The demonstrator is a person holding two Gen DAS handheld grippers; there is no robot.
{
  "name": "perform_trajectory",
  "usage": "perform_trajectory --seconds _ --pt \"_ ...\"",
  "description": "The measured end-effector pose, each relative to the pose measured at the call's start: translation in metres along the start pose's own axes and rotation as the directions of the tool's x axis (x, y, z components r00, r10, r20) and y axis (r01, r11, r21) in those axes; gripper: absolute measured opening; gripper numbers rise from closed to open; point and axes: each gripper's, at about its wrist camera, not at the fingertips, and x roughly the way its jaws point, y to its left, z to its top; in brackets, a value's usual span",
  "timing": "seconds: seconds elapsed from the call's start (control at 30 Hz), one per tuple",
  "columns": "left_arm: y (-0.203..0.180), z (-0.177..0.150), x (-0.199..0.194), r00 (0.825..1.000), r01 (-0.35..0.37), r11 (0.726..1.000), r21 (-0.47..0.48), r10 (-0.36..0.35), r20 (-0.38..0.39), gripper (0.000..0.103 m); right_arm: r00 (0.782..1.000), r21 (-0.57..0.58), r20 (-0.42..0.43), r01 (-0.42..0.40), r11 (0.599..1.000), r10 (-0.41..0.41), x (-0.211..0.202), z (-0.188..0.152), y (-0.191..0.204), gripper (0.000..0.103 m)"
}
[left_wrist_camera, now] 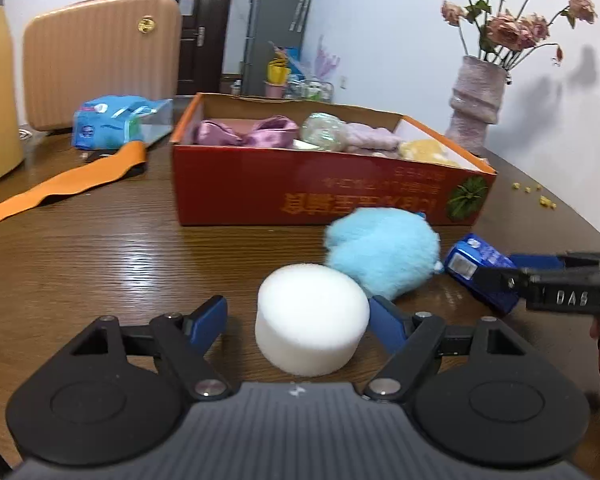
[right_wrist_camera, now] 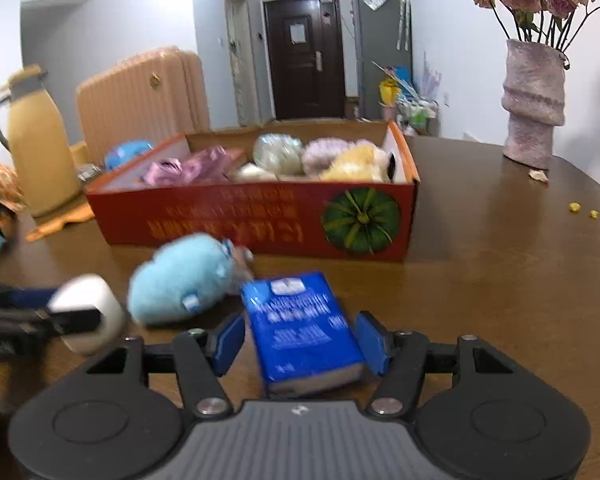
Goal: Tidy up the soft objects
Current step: 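Grasp the blue tissue pack with the right gripper, then lift the blue tissue pack and carry it over the box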
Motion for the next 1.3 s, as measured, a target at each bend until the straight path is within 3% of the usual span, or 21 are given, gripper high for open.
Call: perform_trajectory --seconds 0.07,0.23,0.33,0.4,0.5,0.6,0.73,0.8,0.93,1.03,1.17,1.3 --pt "-0.001 -0.003 -0.007 1.000 0.001 1.000 0.010 -0.001 -0.005 0.081 1.000 -0.020 0.001 -0.012 1.000 0.012 -0.007 -0.006 0.006 0.051" --pt "-0.010 -0.021 -0.023 0.999 0.012 1.000 0.003 -0.012 -0.041 0.081 0.988 -0.058 -0.017 -0.155 0.986 0.155 -0.036 -0.030 0.034 0.053" --pt "-0.019 -0.030 -0.036 0.997 0.065 0.998 -0.015 -0.066 -0.046 0.081 0.949 -0.020 -0.046 -0.313 0.950 0.312 -0.056 -0.039 0.042 0.053" --pt "-0.025 -0.033 -0.042 0.996 0.074 0.997 -0.007 -0.075 -0.039 0.081 0.938 0.000 -0.025 -0.347 0.938 0.347 -0.069 -0.040 0.040 0.054" --pt "-0.028 -0.032 -0.043 0.995 0.085 0.996 -0.016 -0.086 -0.046 0.080 0.950 -0.003 -0.005 -0.313 0.950 0.313 -0.080 -0.039 0.032 0.055" --pt "-0.032 -0.026 -0.048 0.993 0.114 0.993 -0.035 -0.116 -0.039 0.076 0.948 0.007 -0.020 -0.319 0.948 0.319 -0.083 -0.042 0.024 0.055" --pt "-0.042 -0.023 -0.055 0.979 0.199 0.977 -0.082 -0.202 -0.027 0.071 0.966 0.039 -0.007 -0.258 0.965 0.259 -0.081 -0.047 0.019 0.050" --pt "-0.053 -0.024 -0.055 0.972 0.233 0.971 -0.057 -0.234 -0.027 0.070 0.968 0.052 -0.027 -0.247 0.968 0.249 -0.077 -0.049 0.015 0.040" --pt "-0.067 -0.026 -0.053 0.968 0.245 0.969 -0.037 -0.247 -0.052 0.068 0.973 0.068 0.001 -0.229 0.971 0.229 -0.082 -0.050 0.010 0.040" --pt "-0.079 -0.036 -0.057 0.961 0.273 0.961 0.043 -0.270 -0.063 0.075 0.978 0.078 0.019 -0.207 0.975 0.206 -0.081 -0.046 0.004 0.040" --pt "-0.085 -0.052 -0.058 0.968 0.246 0.961 0.124 -0.236 -0.091 0.073 0.978 0.087 0.027 -0.207 0.975 0.205 -0.071 -0.035 0.002 0.040" --pt "-0.051 -0.050 -0.059 0.991 0.118 0.991 0.059 -0.114 -0.066 0.068 0.976 0.063 0.033 -0.217 0.974 0.216 -0.061 -0.025 0.010 0.040"
